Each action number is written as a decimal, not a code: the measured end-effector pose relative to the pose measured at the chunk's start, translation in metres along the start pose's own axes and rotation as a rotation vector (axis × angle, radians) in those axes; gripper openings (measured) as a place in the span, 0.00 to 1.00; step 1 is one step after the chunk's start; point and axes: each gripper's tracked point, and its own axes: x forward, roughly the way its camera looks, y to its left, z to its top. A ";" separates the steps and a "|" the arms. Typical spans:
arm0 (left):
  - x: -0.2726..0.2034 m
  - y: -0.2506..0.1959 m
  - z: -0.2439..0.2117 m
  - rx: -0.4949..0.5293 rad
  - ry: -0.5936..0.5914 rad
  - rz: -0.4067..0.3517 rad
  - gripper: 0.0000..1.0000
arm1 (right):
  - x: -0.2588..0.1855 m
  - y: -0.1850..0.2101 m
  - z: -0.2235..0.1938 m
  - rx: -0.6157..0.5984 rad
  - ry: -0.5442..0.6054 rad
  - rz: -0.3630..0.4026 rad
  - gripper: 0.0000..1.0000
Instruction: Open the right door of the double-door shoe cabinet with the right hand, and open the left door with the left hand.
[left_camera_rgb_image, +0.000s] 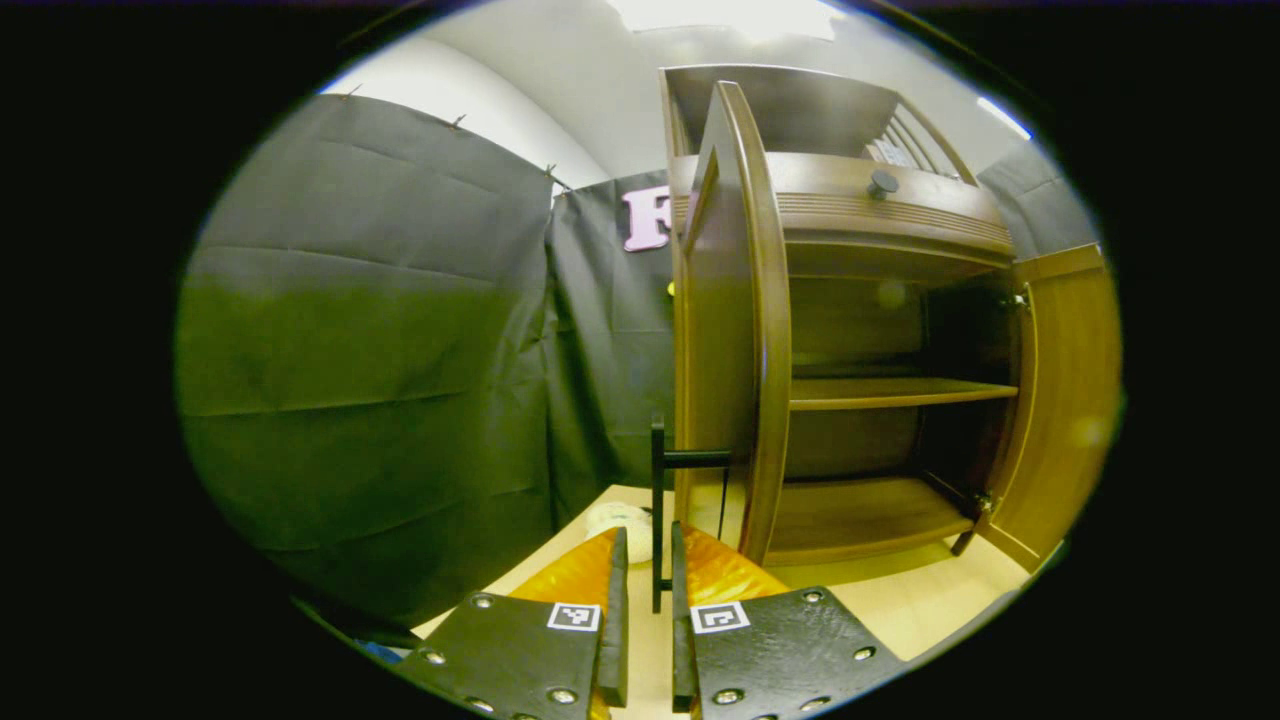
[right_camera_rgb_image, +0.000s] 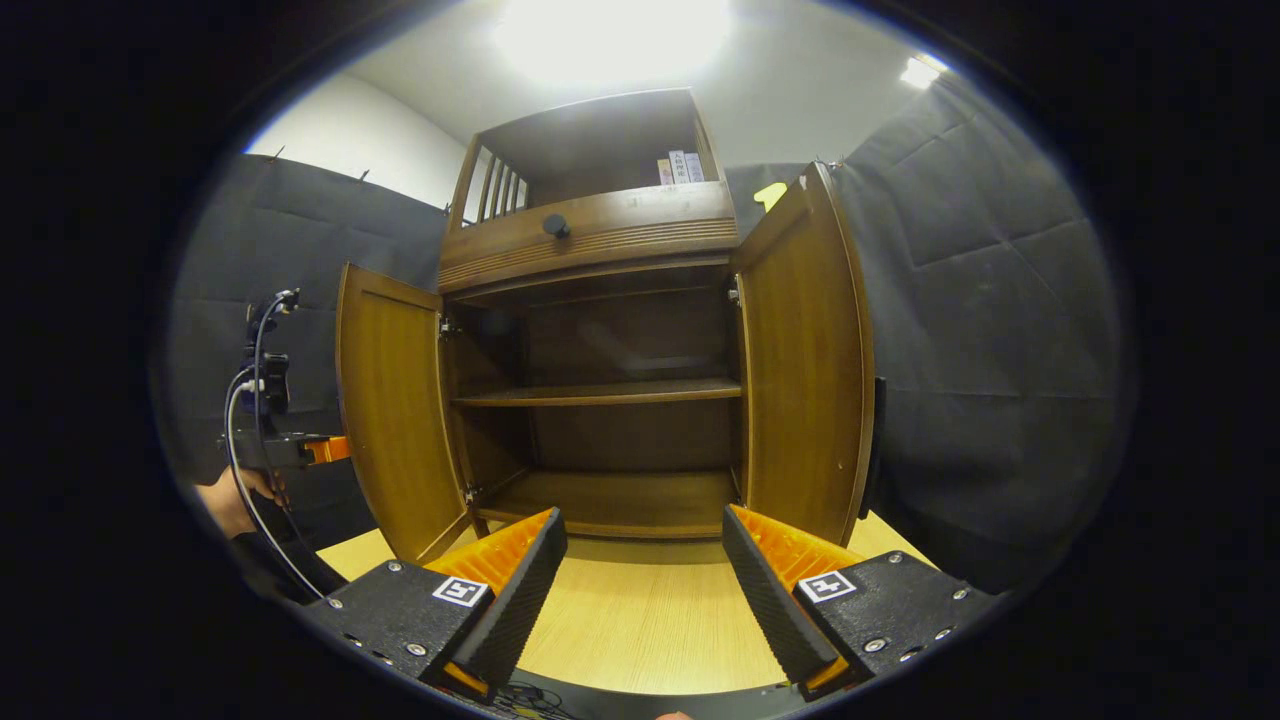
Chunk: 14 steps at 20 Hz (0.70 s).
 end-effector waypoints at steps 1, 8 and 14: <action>-0.003 0.009 -0.002 0.004 0.000 0.016 0.22 | 0.001 0.001 0.000 0.001 -0.001 0.003 0.96; -0.026 0.058 0.003 0.034 -0.022 0.125 0.14 | -0.002 0.000 0.005 0.005 -0.012 0.006 0.96; -0.049 0.044 0.024 0.033 -0.069 0.055 0.14 | -0.019 -0.012 0.018 -0.001 -0.039 -0.018 0.96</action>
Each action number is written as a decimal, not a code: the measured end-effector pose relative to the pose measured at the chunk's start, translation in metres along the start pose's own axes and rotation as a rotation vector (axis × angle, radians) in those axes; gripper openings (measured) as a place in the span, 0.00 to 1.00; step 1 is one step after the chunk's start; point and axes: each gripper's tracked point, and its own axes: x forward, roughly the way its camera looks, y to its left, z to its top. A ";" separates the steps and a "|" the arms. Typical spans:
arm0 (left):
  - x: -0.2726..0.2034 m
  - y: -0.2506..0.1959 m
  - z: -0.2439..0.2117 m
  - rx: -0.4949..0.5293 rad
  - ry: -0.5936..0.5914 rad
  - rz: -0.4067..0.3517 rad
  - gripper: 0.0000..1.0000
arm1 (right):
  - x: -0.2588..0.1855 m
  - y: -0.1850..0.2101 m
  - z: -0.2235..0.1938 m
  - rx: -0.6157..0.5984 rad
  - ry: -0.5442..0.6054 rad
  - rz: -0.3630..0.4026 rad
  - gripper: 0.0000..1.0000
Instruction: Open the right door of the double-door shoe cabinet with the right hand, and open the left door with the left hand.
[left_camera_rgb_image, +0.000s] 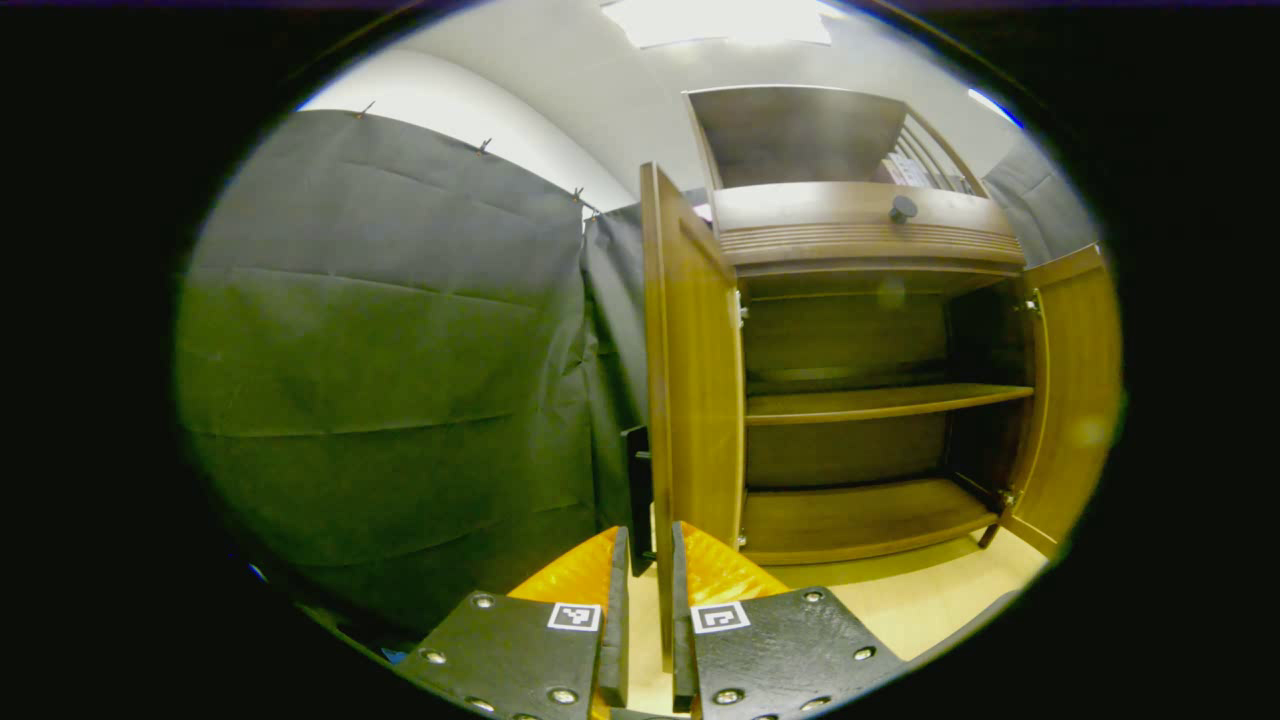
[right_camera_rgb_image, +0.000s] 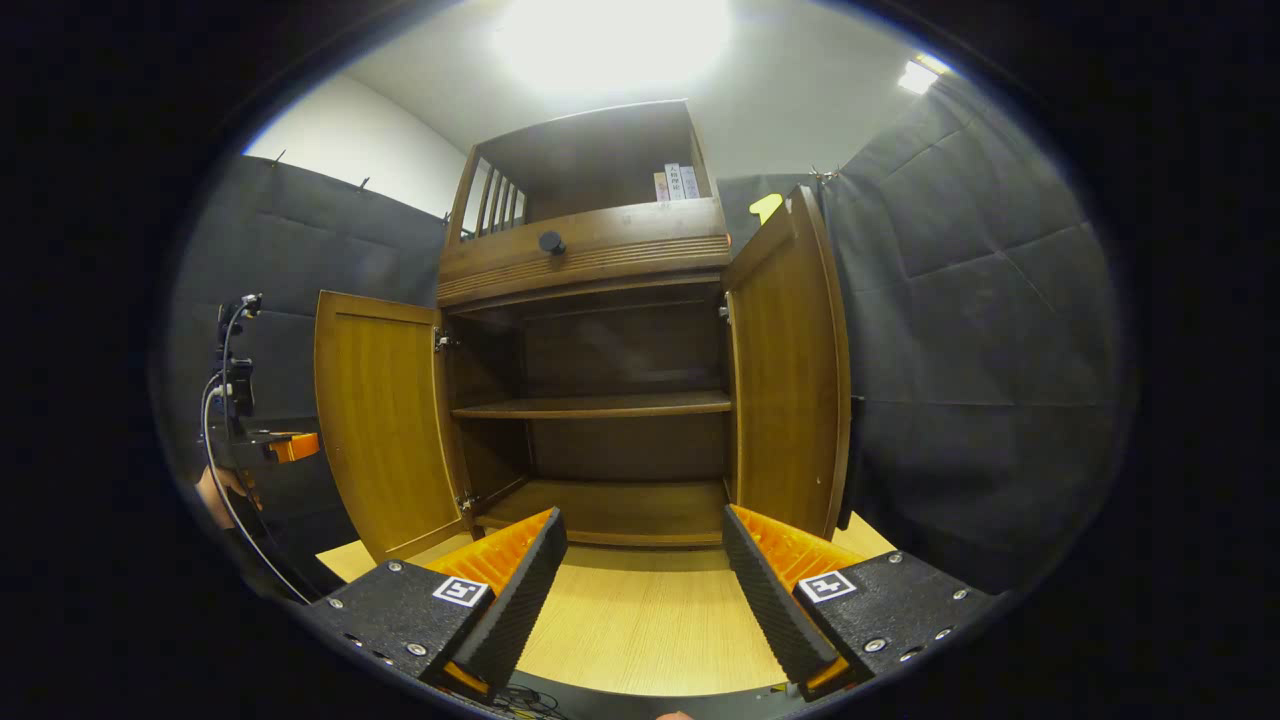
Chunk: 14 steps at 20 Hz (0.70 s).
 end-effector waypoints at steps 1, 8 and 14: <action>-0.007 -0.004 0.008 0.000 -0.010 -0.016 0.14 | -0.004 -0.004 0.002 0.002 -0.001 -0.005 0.94; -0.071 -0.057 0.027 -0.025 -0.042 -0.133 0.18 | -0.034 -0.010 0.004 0.007 -0.013 -0.026 0.96; -0.125 -0.096 0.024 -0.030 -0.048 -0.235 0.22 | -0.061 -0.008 0.003 0.006 -0.027 -0.045 0.94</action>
